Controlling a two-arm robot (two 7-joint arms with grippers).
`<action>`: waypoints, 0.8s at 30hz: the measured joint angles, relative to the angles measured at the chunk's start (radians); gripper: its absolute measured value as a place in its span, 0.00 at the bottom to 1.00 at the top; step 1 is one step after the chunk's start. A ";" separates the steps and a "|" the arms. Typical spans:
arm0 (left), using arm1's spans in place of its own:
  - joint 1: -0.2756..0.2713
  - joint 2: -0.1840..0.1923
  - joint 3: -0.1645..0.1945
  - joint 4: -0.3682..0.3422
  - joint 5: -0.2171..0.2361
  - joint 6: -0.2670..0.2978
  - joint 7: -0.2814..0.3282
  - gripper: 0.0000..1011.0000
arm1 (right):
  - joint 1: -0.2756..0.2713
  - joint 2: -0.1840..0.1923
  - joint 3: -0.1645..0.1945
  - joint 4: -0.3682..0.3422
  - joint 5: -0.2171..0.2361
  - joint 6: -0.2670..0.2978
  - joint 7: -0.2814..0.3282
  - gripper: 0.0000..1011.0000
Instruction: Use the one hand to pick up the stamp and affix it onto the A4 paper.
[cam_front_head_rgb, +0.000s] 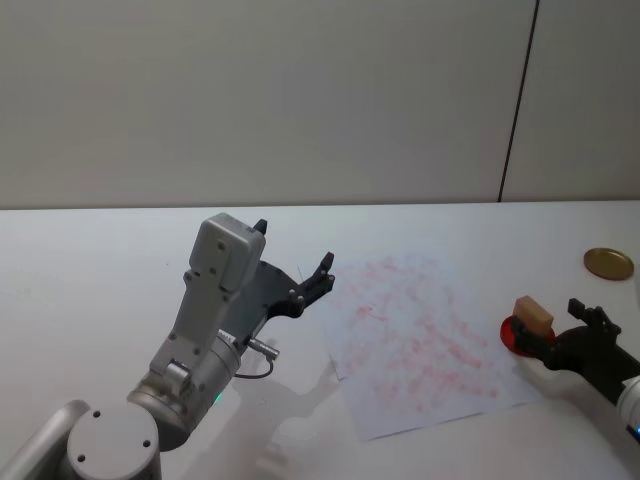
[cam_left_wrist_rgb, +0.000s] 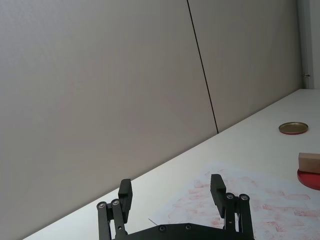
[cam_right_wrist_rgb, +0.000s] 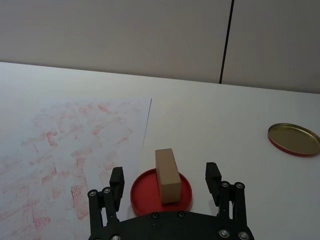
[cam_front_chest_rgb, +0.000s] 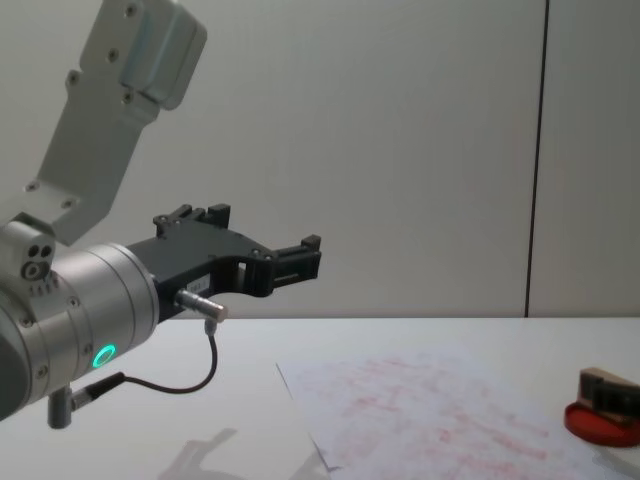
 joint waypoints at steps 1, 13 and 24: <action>0.000 0.000 0.000 0.000 0.000 0.000 0.000 0.98 | 0.007 -0.003 -0.002 0.010 -0.004 -0.001 0.002 0.99; 0.000 0.000 0.000 0.000 0.000 0.000 0.000 0.98 | 0.049 -0.023 -0.013 0.074 -0.030 -0.007 0.010 0.77; 0.000 0.000 0.000 0.000 0.000 0.000 0.000 0.98 | 0.073 -0.034 -0.018 0.107 -0.046 -0.015 0.012 0.42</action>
